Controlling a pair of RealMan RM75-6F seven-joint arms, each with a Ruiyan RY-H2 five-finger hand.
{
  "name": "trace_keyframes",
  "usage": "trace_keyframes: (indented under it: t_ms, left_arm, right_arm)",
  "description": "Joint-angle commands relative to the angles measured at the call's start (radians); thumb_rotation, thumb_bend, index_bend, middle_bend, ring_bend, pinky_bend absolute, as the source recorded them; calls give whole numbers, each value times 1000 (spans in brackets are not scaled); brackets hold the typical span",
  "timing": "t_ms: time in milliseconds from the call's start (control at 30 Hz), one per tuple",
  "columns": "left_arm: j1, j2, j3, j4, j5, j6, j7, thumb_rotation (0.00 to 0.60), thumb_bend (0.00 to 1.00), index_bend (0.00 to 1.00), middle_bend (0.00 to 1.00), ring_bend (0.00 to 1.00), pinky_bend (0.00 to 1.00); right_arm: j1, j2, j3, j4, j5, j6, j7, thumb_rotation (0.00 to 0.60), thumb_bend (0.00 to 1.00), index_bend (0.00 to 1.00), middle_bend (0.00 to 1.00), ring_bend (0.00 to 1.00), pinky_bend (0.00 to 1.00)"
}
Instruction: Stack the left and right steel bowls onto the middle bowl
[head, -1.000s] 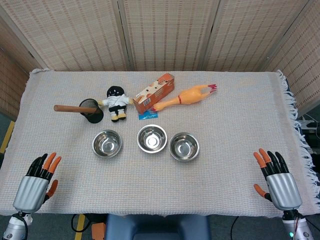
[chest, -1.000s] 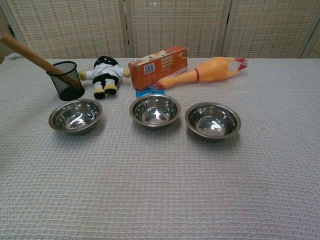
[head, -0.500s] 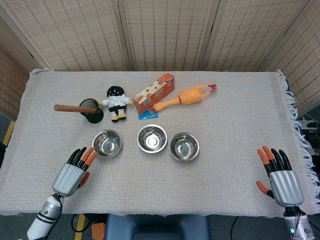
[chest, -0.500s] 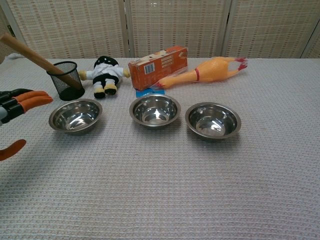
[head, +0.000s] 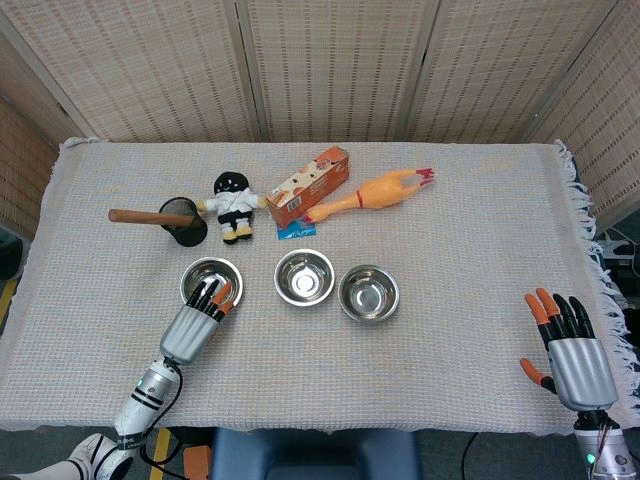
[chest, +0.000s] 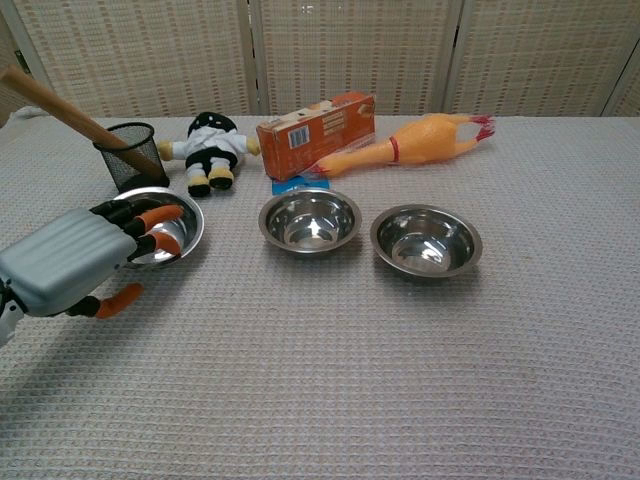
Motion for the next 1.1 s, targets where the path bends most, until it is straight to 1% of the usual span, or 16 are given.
trace_keyframes:
  t_ms: [33,133,200,300,600,667,800,867,1033,1100]
  left_arm:
    - [-18,-36,-11,62,-20,12,-22,600,458,332,0,0,130]
    - [-29,-62,-13,126,-18,46,-43,600,456,445,9,0,130]
    - [-38,-80,-13,170,-18,63,-65,600,456,494,27,0,129]
    - [-50,-103,-16,228,-26,78,-81,600,457,504,35,0,129]
    - [-78,-162,-22,372,-56,103,-125,600,458,606,87,0,132]
    - [-81,-176,-25,397,-60,125,-140,600,458,626,96,0,132]
    - [-87,-197,-22,433,-54,196,-168,600,460,668,115,0,132]
    - [-92,-203,-20,440,-48,237,-185,600,459,671,116,0,130]
    - [-96,-207,-25,415,-43,337,-227,600,463,670,113,0,128]
    - [-97,-207,-25,410,-42,349,-227,600,463,670,112,0,127]
  right_arm:
    - [-1,3,-1,-1,0,0,3,600,92,0,0,0,0]
    - [0,6,-4,-2,0,-6,4,600,92,0,0,0,0]
    - [1,8,-6,-4,-2,-9,5,600,92,0,0,0,0]
    - [1,11,-8,-7,-3,-10,5,600,92,0,0,0,0]
    - [0,16,-10,-11,-5,-8,10,600,92,0,0,0,0]
    - [-1,17,-10,-13,-6,-6,12,600,92,0,0,0,0]
    - [-2,21,-13,-16,-9,-6,15,600,92,0,0,0,0]
    - [-3,23,-15,-18,-11,-7,17,600,92,0,0,0,0]
    - [-7,32,-18,-25,-17,2,25,600,92,0,0,0,0]
    - [-8,33,-18,-26,-17,3,27,600,92,0,0,0,0]
